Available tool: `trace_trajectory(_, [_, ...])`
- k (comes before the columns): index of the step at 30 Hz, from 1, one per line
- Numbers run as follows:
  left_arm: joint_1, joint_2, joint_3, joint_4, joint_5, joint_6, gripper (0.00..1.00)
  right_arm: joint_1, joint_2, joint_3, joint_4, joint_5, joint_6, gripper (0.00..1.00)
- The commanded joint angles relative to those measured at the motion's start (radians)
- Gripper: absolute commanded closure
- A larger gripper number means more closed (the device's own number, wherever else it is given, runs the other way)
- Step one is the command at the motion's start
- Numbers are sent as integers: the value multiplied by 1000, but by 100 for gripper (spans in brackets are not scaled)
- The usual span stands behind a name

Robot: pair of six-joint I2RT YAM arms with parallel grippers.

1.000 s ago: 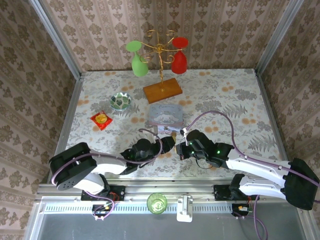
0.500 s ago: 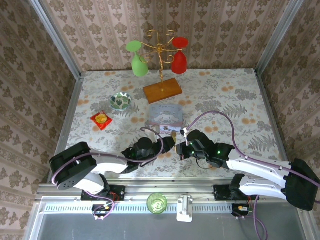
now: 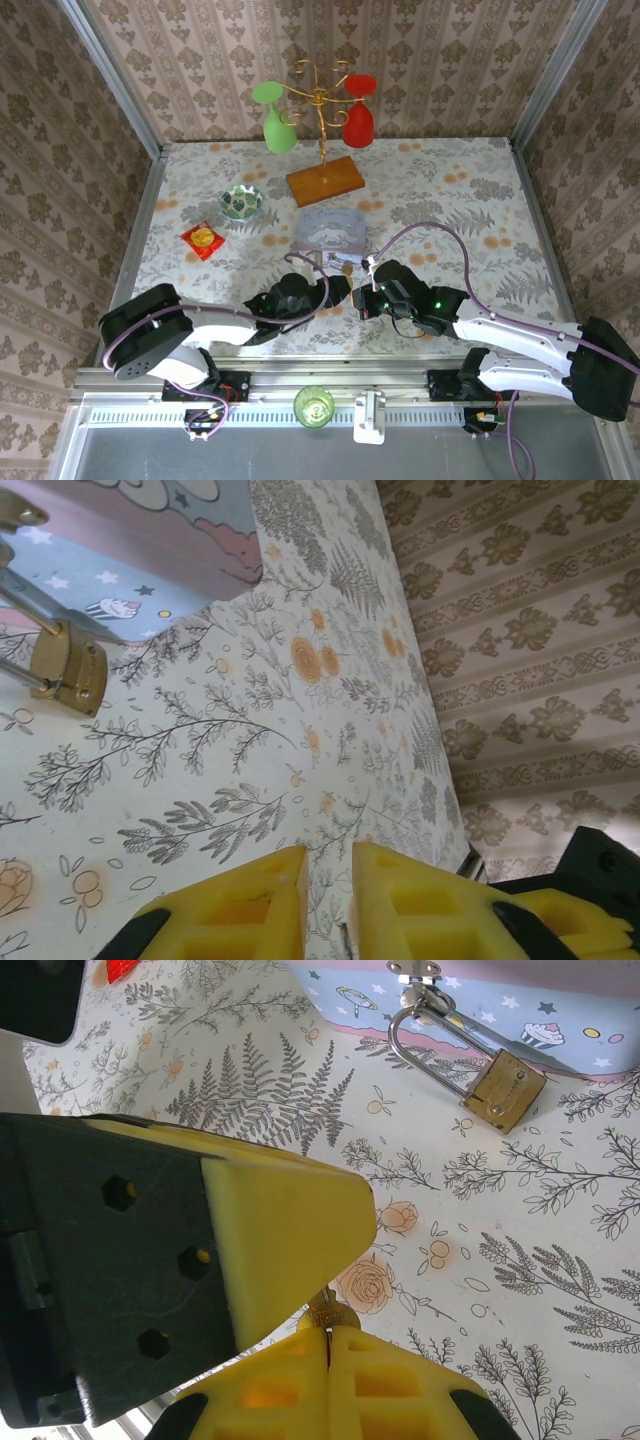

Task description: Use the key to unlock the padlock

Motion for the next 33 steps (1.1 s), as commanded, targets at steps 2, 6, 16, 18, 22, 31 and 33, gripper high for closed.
trace_trajectory(2, [-8, -14, 17, -5, 7, 28, 85, 2, -2, -18, 20, 19, 14, 100])
trace_trajectory(6, [-9, -18, 23, 6, 18, 46, 100, 1, 8, -22, 37, 8, -4, 100])
trace_trajectory(16, [2, -147, -3, -15, 10, 139, 100, -161, -188, -166, 246, -305, -81, 22])
trace_trajectory(18, [5, -171, -12, 6, 18, 156, 100, -225, -261, -203, 302, -379, -66, 20])
trace_trajectory(22, [3, -189, -15, 85, 41, 187, 100, -320, -352, -270, 486, -543, -7, 19])
trace_trajectory(31, [-40, -218, 15, 159, 42, 271, 100, -320, -323, -311, 737, -627, 95, 22])
trace_trajectory(33, [-62, -224, 31, 135, 29, 299, 100, -318, -306, -322, 794, -632, 117, 22])
